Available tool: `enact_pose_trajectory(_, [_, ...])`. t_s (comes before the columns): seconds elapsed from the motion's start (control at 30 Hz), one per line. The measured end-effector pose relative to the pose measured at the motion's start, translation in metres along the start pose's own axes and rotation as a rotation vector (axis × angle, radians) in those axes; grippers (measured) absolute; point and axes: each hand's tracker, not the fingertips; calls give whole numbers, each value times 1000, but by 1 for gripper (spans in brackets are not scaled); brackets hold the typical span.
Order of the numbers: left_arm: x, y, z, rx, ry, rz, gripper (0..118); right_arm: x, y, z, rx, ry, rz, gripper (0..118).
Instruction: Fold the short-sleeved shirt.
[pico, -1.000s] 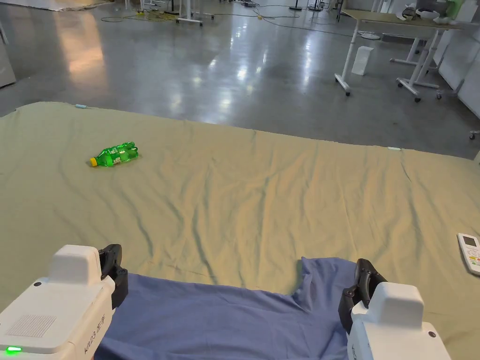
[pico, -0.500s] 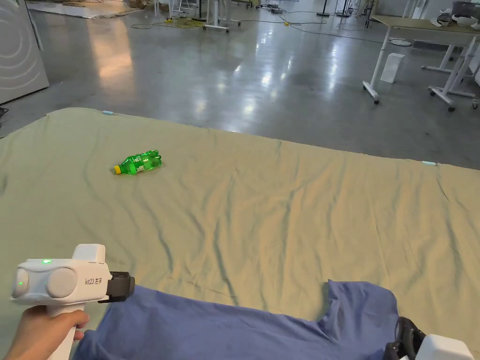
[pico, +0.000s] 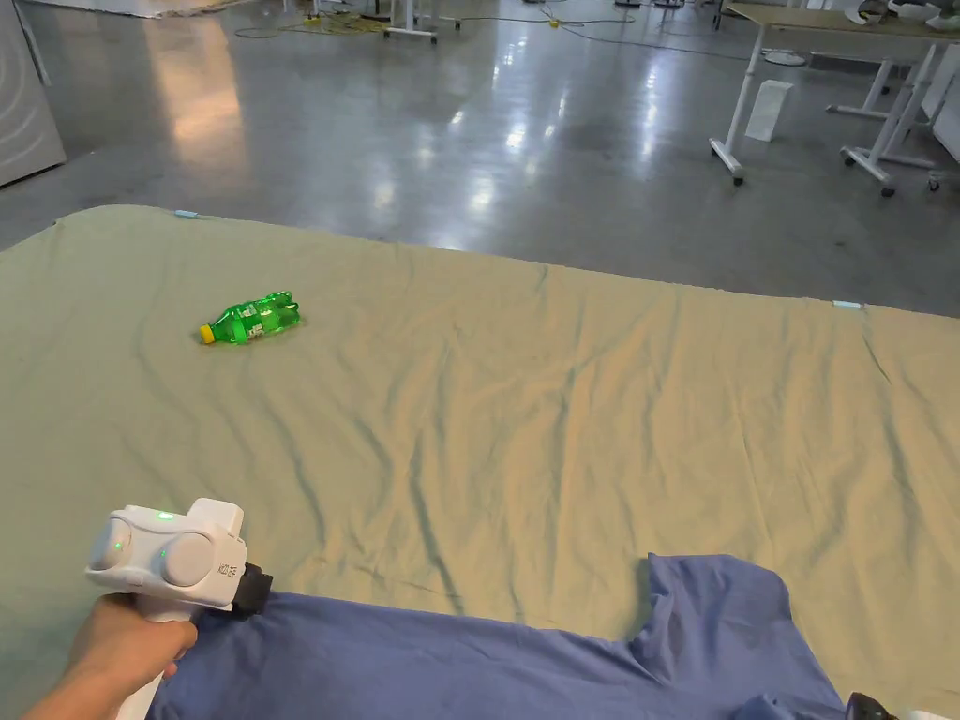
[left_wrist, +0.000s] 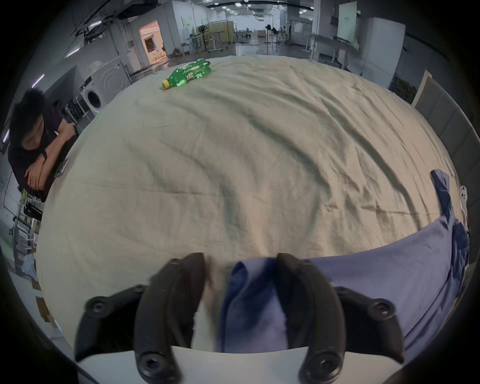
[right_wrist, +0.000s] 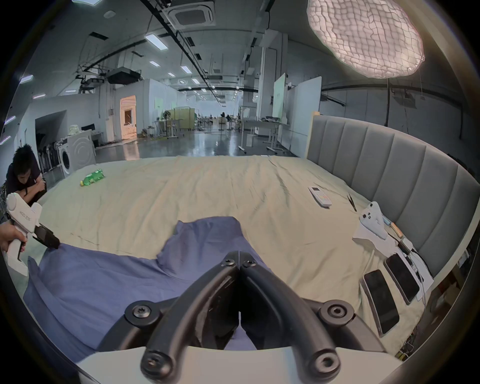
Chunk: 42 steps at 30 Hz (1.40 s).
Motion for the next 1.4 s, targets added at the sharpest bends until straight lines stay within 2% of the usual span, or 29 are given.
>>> enact_pose_trajectory(0.1, [7,-3,5,3,-17,-56,8,13,6,-21,-66,-2,-39,0])
enact_pose_trajectory(0.17, [4,-5,5,1,-34,-84,6,18,15,-40,-120,22,-37,2])
enact_pose_trajectory(0.23, [0,-6,9,10,-42,-72,5,26,25,-67,-185,67,-2,24])
enact_pose_trajectory(0.3, [-9,-8,15,44,-72,-3,5,32,33,-99,-290,117,0,57])
enact_pose_trajectory(0.33, [-11,-9,19,52,-77,4,5,35,35,-113,-312,131,-17,64])
enact_pose_trajectory(0.37, [-12,-12,23,68,-80,10,5,40,37,-128,-352,148,-22,65])
enact_pose_trajectory(0.5, [-16,-21,39,122,-87,11,5,38,42,-185,-468,184,10,65])
enact_pose_trajectory(0.67, [-19,-26,48,169,-96,43,5,18,42,-211,-562,245,25,64])
enact_pose_trajectory(0.7, [-19,-27,49,172,-95,42,5,14,40,-216,-607,245,29,58])
enact_pose_trajectory(0.77, [-19,-29,51,176,-95,40,5,5,39,-212,-611,207,61,34])
enact_pose_trajectory(0.83, [-18,-30,52,177,-94,37,5,0,40,-207,-583,205,110,24])
enact_pose_trajectory(0.9, [-18,-32,53,179,-87,28,5,-1,38,-214,-572,232,91,1])
enact_pose_trajectory(1.0, [-18,-36,57,184,-92,31,5,1,40,-205,-558,220,96,1])
enact_pose_trajectory(1.13, [-21,-39,68,208,-110,44,5,16,54,-175,-467,271,0,1])
enact_pose_trajectory(1.4, [-45,-59,108,271,-157,101,5,49,74,-95,-330,290,9,1])
